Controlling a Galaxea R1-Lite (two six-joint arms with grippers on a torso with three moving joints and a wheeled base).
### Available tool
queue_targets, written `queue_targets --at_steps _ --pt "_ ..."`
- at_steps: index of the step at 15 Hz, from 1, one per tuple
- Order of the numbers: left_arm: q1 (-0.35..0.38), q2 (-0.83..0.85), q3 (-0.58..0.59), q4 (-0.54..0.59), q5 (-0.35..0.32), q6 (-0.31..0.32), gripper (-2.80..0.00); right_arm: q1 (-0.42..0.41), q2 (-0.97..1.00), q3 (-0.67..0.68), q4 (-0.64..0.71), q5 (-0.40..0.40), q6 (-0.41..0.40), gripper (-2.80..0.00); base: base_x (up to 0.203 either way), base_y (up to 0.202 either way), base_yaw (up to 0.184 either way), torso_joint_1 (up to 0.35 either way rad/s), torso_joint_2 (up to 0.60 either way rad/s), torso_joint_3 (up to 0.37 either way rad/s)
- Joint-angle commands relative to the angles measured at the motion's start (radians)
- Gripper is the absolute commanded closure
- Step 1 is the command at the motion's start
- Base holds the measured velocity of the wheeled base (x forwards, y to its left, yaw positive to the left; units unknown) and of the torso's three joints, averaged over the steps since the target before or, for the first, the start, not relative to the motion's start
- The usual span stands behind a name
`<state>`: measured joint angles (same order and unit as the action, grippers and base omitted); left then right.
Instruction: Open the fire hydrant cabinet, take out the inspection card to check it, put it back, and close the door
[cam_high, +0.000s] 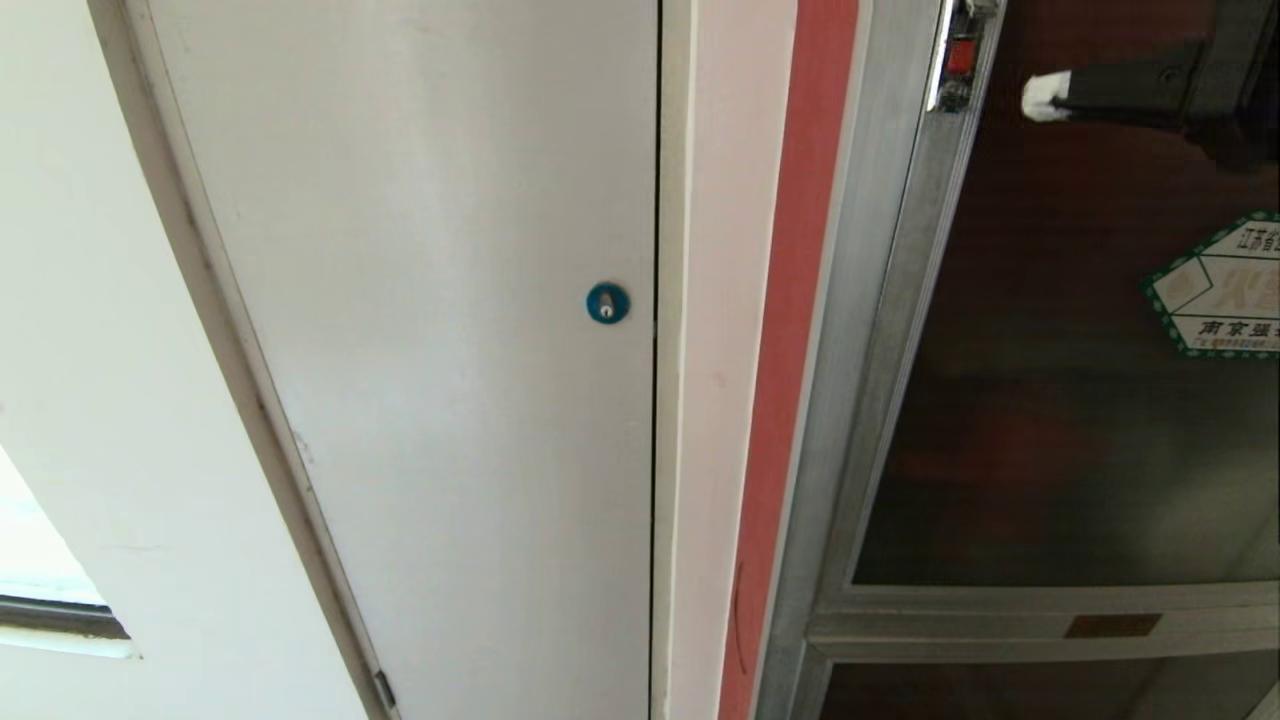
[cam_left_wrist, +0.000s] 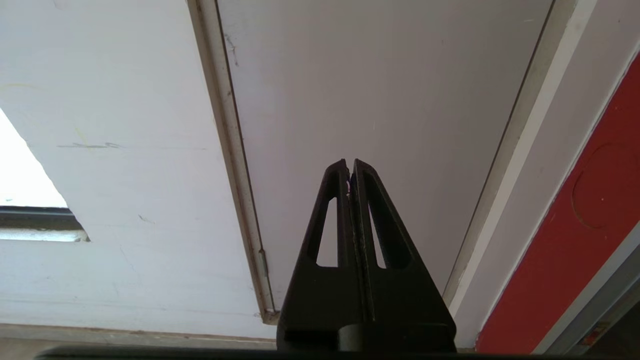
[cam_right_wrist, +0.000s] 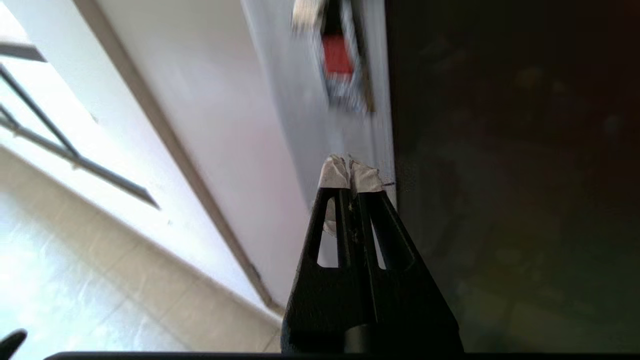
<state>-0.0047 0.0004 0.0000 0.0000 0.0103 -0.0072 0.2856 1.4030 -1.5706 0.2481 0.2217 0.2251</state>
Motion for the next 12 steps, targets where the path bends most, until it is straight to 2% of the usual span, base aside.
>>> queue_targets --at_steps 1,5,12 --pt "0.000 0.000 0.000 0.000 0.000 0.000 0.00 0.007 -0.014 0.081 -0.044 0.005 0.004 0.00 0.000 0.000 0.000 0.000 0.00 0.000" --pt "0.000 0.000 0.000 0.000 0.000 0.000 0.00 0.012 0.026 0.127 -0.115 0.005 0.010 0.00 0.000 0.000 0.000 0.000 0.00 0.000" --pt "0.000 0.001 0.000 0.000 0.000 0.000 0.00 0.012 0.105 0.125 -0.220 -0.007 0.014 0.00 0.000 0.000 0.000 0.000 0.00 0.000"
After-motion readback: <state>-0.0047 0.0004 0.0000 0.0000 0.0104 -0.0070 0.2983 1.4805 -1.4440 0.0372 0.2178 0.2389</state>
